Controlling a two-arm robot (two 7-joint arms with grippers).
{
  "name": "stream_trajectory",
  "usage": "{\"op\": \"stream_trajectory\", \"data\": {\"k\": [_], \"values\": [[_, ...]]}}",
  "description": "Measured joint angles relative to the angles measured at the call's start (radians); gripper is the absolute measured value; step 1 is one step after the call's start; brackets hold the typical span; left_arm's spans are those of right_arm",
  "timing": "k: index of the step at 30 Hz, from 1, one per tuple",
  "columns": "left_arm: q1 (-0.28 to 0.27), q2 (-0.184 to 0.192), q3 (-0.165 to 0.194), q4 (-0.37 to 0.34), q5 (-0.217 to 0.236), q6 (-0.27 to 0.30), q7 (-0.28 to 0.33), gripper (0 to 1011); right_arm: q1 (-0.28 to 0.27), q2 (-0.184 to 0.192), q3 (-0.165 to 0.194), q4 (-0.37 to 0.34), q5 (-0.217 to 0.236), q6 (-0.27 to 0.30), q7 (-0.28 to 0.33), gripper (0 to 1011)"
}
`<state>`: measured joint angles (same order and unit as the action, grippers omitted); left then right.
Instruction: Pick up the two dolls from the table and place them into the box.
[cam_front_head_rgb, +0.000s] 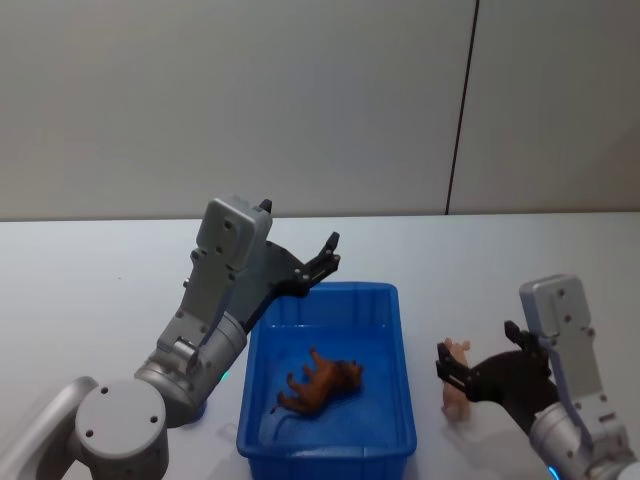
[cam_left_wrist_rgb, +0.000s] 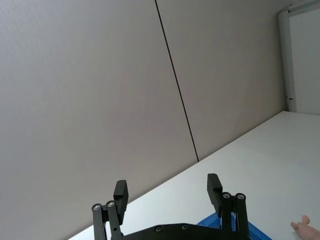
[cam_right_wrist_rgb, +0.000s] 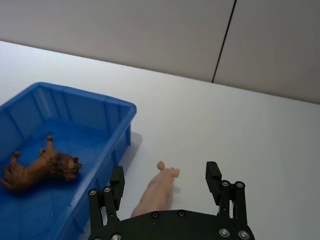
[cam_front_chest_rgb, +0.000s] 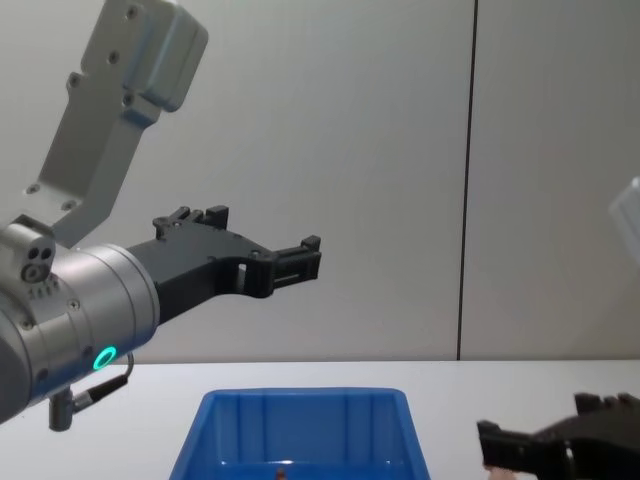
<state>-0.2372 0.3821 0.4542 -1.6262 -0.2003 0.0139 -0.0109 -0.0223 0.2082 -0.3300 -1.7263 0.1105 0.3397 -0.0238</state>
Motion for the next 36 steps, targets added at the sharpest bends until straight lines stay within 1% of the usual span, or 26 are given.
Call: {"op": "stream_trajectory", "data": {"k": [5,11,18,21,22,27,31,35,36], "values": [[0.000,0.000,0.000,0.000,0.000,0.000,0.000,1001,-0.018,0.000,-0.002,-0.007,-0.003,0.019,-0.028,1001],[0.000,0.000,0.000,0.000,0.000,0.000,0.000,1001,-0.024,-0.007,-0.008,0.004,-0.015,0.025,-0.037,1001],[0.000,0.000,0.000,0.000,0.000,0.000,0.000,1001,-0.018,-0.025,-0.017,0.046,-0.040,0.021,-0.039,1001],[0.000,0.000,0.000,0.000,0.000,0.000,0.000,1001,-0.009,-0.036,-0.023,0.075,-0.056,0.015,-0.040,1001],[0.000,0.000,0.000,0.000,0.000,0.000,0.000,1001,-0.009,-0.036,-0.023,0.075,-0.056,0.015,-0.040,1001],[0.000,0.000,0.000,0.000,0.000,0.000,0.000,1001,0.010,-0.057,-0.030,0.129,-0.079,0.003,-0.040,1001],[0.000,0.000,0.000,0.000,0.000,0.000,0.000,1001,0.020,-0.067,-0.032,0.154,-0.089,-0.005,-0.040,1001],[0.000,0.000,0.000,0.000,0.000,0.000,0.000,1001,0.031,-0.077,-0.033,0.182,-0.098,-0.016,-0.039,949],[0.000,0.000,0.000,0.000,0.000,0.000,0.000,1001,0.036,-0.082,-0.034,0.195,-0.099,-0.020,-0.038,906]]}}
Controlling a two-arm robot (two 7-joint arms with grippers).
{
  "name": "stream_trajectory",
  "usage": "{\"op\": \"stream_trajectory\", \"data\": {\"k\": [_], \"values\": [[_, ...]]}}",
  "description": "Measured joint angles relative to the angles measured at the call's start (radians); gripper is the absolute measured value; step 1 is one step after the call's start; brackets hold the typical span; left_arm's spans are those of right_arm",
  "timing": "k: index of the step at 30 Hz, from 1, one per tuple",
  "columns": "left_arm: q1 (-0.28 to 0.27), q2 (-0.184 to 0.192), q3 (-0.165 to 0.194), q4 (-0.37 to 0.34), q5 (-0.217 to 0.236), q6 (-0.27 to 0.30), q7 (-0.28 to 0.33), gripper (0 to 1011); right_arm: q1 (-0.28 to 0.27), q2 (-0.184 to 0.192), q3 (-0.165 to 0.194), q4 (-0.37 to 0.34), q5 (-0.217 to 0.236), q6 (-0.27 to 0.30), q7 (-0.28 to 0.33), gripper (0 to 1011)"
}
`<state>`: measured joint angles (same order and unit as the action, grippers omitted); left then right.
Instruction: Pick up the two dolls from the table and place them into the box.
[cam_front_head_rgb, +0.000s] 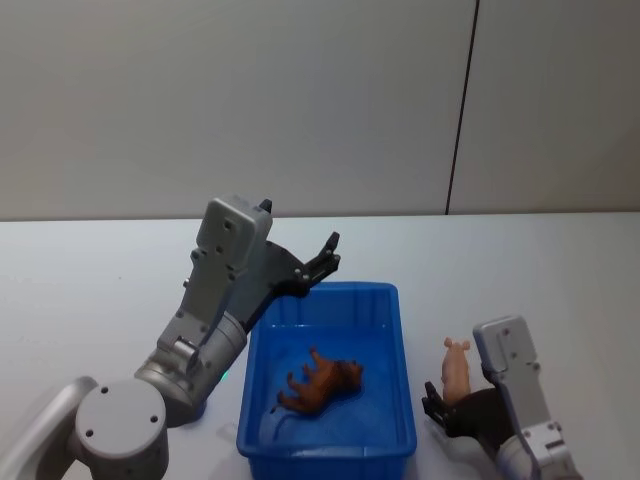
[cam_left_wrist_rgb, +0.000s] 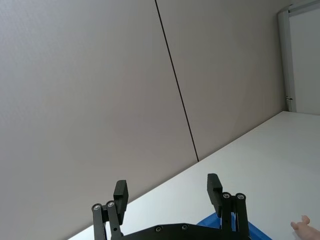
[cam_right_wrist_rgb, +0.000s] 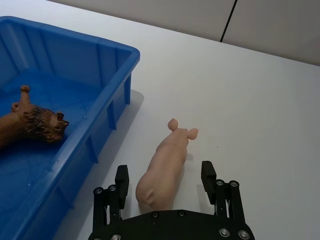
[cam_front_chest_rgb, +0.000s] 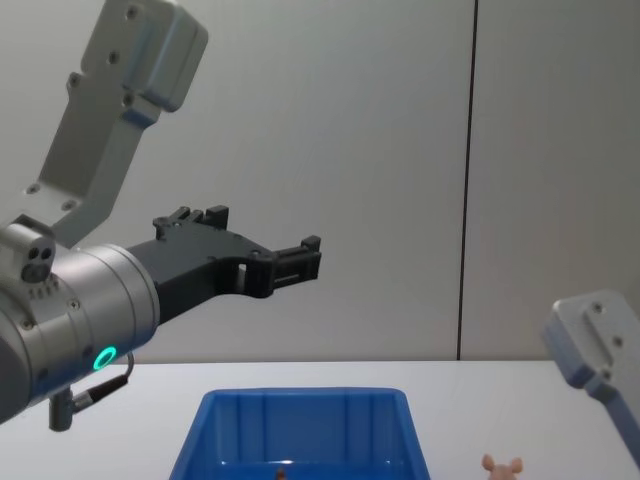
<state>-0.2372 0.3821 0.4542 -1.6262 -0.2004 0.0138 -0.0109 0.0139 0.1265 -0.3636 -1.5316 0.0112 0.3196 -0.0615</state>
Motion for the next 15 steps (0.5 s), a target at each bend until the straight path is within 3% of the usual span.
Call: {"op": "stream_trajectory", "data": {"k": [7,10,15], "values": [[0.000,0.000,0.000,0.000,0.000,0.000,0.000,1001,0.018,-0.015,0.002,0.041,0.001,-0.021,0.007,754],[0.000,0.000,0.000,0.000,0.000,0.000,0.000,1001,0.025,-0.020,0.004,0.058,0.008,-0.031,0.008,615],[0.000,0.000,0.000,0.000,0.000,0.000,0.000,1001,0.032,-0.026,0.008,0.077,0.021,-0.042,0.009,475]]}}
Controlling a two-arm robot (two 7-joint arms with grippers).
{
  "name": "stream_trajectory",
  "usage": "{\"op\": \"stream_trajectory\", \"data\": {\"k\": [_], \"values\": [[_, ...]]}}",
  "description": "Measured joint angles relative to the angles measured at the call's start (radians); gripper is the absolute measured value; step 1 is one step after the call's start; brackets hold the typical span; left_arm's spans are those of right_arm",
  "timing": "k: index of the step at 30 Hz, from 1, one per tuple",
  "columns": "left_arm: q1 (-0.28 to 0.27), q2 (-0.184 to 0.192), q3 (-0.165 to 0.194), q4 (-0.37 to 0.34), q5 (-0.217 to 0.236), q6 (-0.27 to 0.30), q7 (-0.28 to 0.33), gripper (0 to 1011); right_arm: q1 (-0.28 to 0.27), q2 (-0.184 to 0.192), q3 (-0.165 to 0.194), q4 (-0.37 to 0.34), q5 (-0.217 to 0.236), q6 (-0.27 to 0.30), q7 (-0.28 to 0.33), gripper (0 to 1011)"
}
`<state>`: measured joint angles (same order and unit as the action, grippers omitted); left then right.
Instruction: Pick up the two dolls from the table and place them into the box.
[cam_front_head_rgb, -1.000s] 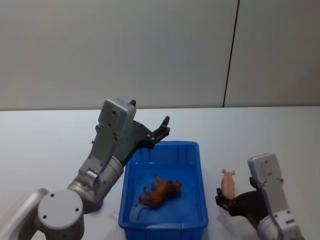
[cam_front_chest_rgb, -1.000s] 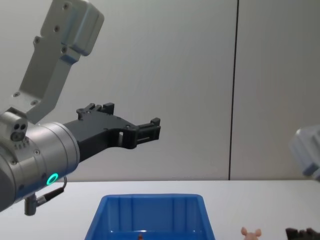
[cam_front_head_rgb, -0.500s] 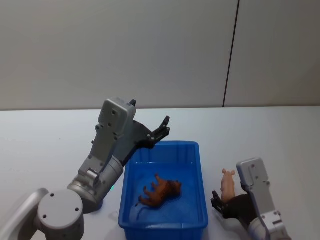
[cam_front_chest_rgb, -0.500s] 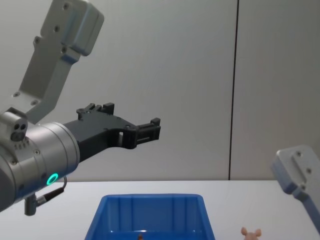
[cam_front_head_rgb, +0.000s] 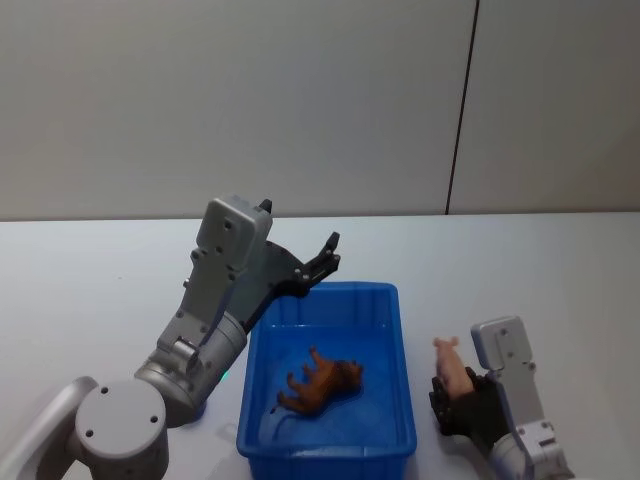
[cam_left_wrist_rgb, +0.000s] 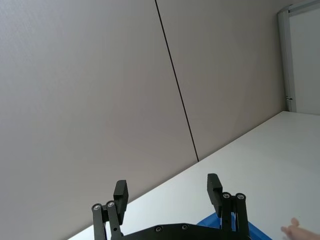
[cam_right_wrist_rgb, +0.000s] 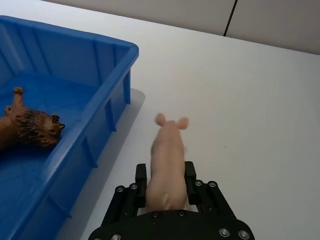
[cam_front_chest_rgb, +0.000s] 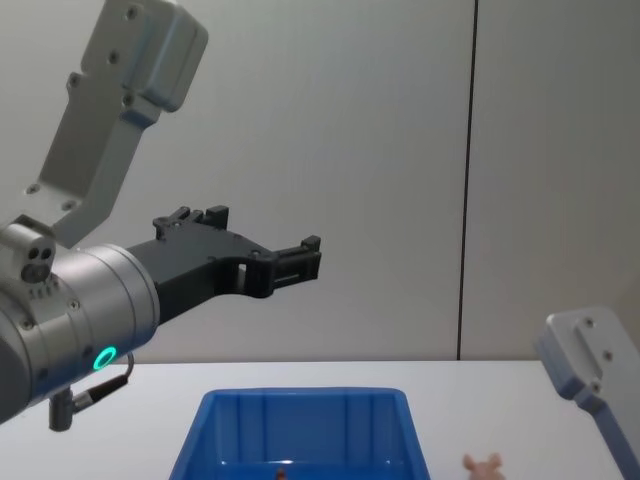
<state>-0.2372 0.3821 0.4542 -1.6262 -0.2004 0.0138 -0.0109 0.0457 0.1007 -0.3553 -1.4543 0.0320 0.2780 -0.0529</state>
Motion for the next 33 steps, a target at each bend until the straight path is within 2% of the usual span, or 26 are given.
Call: {"op": "stream_trajectory", "data": {"k": [3,12,22,29,33], "values": [[0.000,0.000,0.000,0.000,0.000,0.000,0.000,1001,0.003,-0.003,0.003,0.007,0.010,-0.006,-0.001,392],[0.000,0.000,0.000,0.000,0.000,0.000,0.000,1001,0.002,-0.005,0.011,0.005,0.026,-0.026,-0.003,389],[0.000,0.000,0.000,0.000,0.000,0.000,0.000,1001,-0.016,0.005,0.017,-0.056,0.017,-0.078,-0.005,389],[0.000,0.000,0.000,0.000,0.000,0.000,0.000,1001,-0.026,0.017,0.021,-0.112,0.016,-0.120,0.034,389],[0.000,0.000,0.000,0.000,0.000,0.000,0.000,1001,-0.027,0.022,0.022,-0.141,0.025,-0.138,0.078,389]]}}
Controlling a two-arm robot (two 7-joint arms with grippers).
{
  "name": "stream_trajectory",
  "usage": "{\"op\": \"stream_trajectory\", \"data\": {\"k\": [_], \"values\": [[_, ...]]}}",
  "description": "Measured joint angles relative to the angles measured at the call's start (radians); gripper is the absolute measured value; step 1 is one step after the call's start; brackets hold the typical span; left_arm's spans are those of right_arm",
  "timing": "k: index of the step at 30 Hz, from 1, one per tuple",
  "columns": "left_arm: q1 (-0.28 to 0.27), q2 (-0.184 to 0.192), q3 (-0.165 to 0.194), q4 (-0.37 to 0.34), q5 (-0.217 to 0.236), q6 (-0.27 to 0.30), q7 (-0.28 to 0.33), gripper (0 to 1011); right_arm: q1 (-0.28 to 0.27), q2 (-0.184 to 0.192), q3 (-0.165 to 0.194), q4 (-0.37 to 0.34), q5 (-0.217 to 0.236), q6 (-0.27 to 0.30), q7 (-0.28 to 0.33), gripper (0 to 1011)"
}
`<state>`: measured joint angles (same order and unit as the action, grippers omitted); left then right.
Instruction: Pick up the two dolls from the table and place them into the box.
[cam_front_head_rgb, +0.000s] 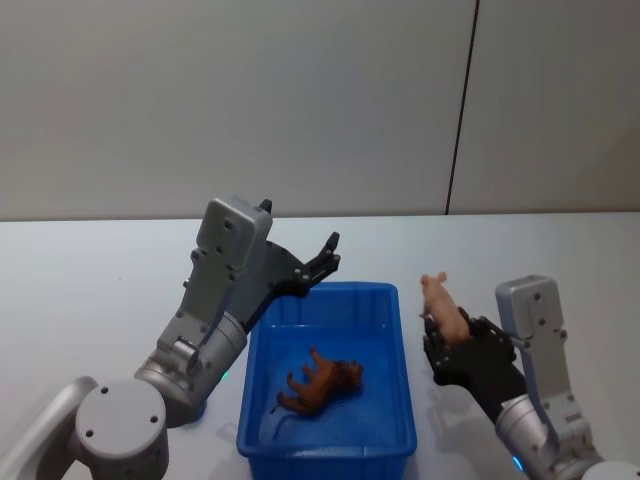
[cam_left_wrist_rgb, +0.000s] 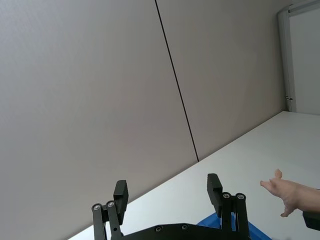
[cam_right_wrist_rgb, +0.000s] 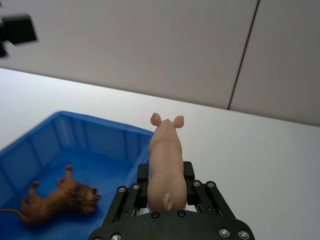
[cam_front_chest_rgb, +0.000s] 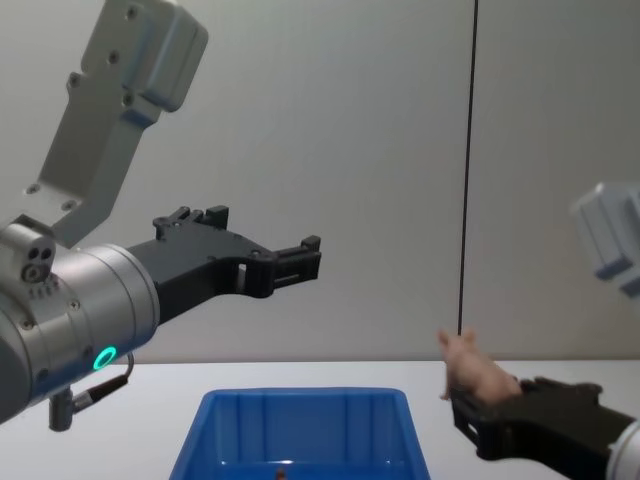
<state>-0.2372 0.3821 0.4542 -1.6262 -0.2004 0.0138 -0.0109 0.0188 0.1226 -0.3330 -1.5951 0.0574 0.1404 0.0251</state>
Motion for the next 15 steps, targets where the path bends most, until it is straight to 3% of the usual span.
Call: {"op": "stream_trajectory", "data": {"k": [8,15], "values": [[0.000,0.000,0.000,0.000,0.000,0.000,0.000,1001,0.011,0.000,-0.001,-0.022,0.021,-0.009,0.087,389],[0.000,0.000,0.000,0.000,0.000,0.000,0.000,1001,0.040,-0.016,-0.012,-0.011,0.042,0.028,0.185,389]]}}
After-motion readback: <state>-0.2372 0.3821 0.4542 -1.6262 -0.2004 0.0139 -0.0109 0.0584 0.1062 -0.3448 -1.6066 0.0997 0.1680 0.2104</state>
